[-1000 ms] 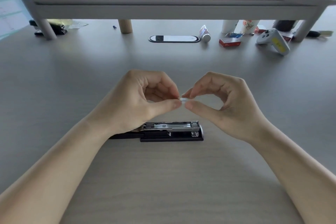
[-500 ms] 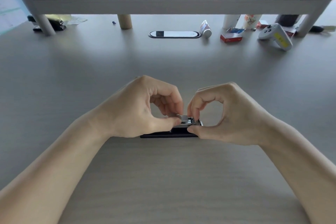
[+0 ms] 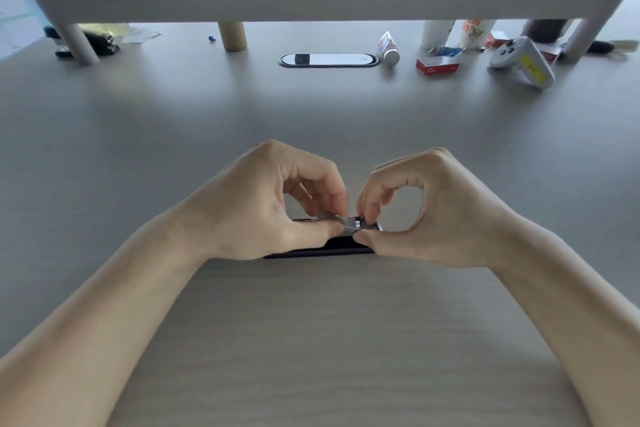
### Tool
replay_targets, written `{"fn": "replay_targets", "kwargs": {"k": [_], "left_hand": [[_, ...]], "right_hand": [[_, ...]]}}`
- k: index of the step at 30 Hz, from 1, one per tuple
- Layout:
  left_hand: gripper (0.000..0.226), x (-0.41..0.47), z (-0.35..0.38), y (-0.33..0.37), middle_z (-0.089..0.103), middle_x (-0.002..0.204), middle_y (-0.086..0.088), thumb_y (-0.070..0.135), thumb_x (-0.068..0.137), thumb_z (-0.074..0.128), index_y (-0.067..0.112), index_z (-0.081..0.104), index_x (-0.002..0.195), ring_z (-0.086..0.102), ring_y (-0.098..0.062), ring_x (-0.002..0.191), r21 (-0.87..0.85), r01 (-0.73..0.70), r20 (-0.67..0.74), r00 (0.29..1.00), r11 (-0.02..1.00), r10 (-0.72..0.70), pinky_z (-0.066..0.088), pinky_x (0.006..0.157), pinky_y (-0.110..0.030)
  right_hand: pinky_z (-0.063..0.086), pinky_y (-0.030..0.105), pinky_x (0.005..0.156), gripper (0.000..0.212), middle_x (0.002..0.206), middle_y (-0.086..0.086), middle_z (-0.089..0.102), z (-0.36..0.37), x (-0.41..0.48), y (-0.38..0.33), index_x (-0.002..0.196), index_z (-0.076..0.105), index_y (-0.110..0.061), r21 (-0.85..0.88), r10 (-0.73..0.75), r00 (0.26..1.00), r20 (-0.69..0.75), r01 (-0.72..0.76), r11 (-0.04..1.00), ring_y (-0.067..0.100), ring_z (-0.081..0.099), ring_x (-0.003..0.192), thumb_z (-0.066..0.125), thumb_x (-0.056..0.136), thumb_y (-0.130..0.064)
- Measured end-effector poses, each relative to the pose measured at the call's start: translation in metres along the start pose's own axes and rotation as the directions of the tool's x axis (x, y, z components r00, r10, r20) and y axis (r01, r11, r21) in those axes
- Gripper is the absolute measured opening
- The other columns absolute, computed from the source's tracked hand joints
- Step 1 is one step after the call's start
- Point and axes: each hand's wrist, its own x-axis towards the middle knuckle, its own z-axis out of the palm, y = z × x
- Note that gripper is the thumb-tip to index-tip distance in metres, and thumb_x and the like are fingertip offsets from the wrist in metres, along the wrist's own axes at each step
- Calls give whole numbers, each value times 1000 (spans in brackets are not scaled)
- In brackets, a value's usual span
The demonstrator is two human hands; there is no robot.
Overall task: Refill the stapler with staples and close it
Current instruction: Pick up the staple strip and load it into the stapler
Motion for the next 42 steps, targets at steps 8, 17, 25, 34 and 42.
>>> {"fn": "replay_targets", "kwargs": {"k": [8,17,25,34,42], "left_hand": [[16,0,0,-2,79,79,0,4,79,86,17,78,82,79,-21,75,-29,21,-17,1000,999,-21,64,78,-44],[13,1,-1,-1,79,79,-3,4,78,85,14,78,82,79,-22,74,-43,6,-40,999,999,-7,65,77,-39],[13,1,0,-2,78,78,-1,4,78,85,15,78,82,78,-21,75,-25,-15,-20,1000,1000,14,64,75,-33],[12,1,1,-4,79,80,2,12,78,85,22,79,82,77,-21,78,14,-12,-1,1000,1000,12,64,75,-39],[2,1,-3,-8,78,82,5,22,87,80,23,79,86,76,-18,79,-34,74,21,997,997,-73,62,81,-46]], "right_hand": [[57,36,82,13,75,-6,79,0,0,0,69,74,-25,-4,7,1000,0,-7,1000,14,71,80,86,71,-27],[58,38,81,13,75,-8,79,1,1,2,70,74,-25,2,10,1000,2,-10,1000,13,72,80,86,71,-29],[57,35,81,13,74,-6,79,0,1,1,69,75,-25,1,15,1000,3,-15,1000,15,72,80,88,71,-27],[57,32,80,13,73,-8,78,0,0,-1,69,75,-24,-12,21,1000,2,-21,1000,13,72,81,88,71,-26],[58,33,81,13,74,-8,78,0,1,-1,69,75,-24,-13,23,1000,7,-23,1000,13,73,82,85,71,-33]]}}
